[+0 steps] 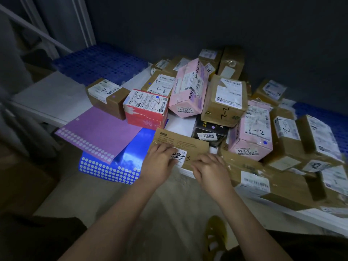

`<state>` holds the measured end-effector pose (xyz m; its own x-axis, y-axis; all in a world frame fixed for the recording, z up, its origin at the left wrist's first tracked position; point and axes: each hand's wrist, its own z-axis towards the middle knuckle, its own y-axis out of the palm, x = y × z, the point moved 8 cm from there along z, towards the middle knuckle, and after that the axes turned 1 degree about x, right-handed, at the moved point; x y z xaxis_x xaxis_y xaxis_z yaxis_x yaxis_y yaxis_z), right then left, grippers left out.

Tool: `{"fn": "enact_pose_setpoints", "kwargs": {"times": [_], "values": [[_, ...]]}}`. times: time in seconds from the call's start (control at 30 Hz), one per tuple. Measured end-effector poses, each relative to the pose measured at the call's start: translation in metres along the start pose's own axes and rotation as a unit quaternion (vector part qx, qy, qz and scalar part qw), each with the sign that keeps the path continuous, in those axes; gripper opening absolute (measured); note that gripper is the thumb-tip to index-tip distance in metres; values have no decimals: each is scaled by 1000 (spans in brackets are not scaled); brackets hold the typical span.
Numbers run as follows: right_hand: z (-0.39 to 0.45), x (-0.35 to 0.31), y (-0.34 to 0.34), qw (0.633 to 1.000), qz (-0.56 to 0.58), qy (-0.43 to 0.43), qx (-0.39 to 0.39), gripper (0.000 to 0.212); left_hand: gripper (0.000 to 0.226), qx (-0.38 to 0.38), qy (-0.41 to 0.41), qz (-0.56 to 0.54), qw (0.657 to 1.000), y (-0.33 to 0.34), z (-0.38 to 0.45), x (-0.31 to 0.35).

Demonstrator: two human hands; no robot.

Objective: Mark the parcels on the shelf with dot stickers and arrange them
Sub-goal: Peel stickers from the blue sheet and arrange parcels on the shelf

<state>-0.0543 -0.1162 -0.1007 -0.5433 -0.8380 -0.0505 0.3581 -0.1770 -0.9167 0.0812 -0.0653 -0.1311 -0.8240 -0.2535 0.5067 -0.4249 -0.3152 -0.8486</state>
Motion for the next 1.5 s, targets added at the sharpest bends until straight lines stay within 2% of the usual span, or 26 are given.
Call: {"fn": "enact_pose_setpoints", "kwargs": {"times": [0.07,0.13,0.27,0.33,0.47,0.53,0.6,0.73,0.83,1.0,1.13,1.33,1.5], "values": [[-1,3,-5,999,22,-29,-25,11,36,-3,-3,0,1000,1,0,0],[-1,6,-13,999,27,-39,-27,6,35,-4,-7,-1,1000,0,1,1],[-2,8,-18,999,40,11,-5,15,35,-4,-14,-10,1000,-1,0,0],[-2,6,-12,1000,6,24,-15,18,35,-1,-16,-12,1000,-3,0,1],[3,23,2,981,-69,140,-117,59,33,-21,-25,-43,999,-3,0,-1],[6,25,1,977,-79,150,-129,63,30,-34,-28,-68,997,-7,2,-1],[8,22,-10,985,-72,128,-95,56,27,-32,-27,-83,996,-14,4,4],[8,25,-62,995,-22,99,23,37,29,7,3,-92,996,-41,14,40],[10,45,-101,990,41,113,72,20,29,16,28,-81,996,-56,26,84],[18,103,-161,980,48,176,83,22,28,23,68,-145,987,-65,53,162],[29,161,-186,966,65,221,116,17,32,7,75,-120,990,-52,78,211],[56,245,-173,952,94,276,94,15,38,-21,104,-30,994,-15,126,256],[77,317,-142,938,116,325,23,14,34,-54,104,-4,993,24,182,272]]}}
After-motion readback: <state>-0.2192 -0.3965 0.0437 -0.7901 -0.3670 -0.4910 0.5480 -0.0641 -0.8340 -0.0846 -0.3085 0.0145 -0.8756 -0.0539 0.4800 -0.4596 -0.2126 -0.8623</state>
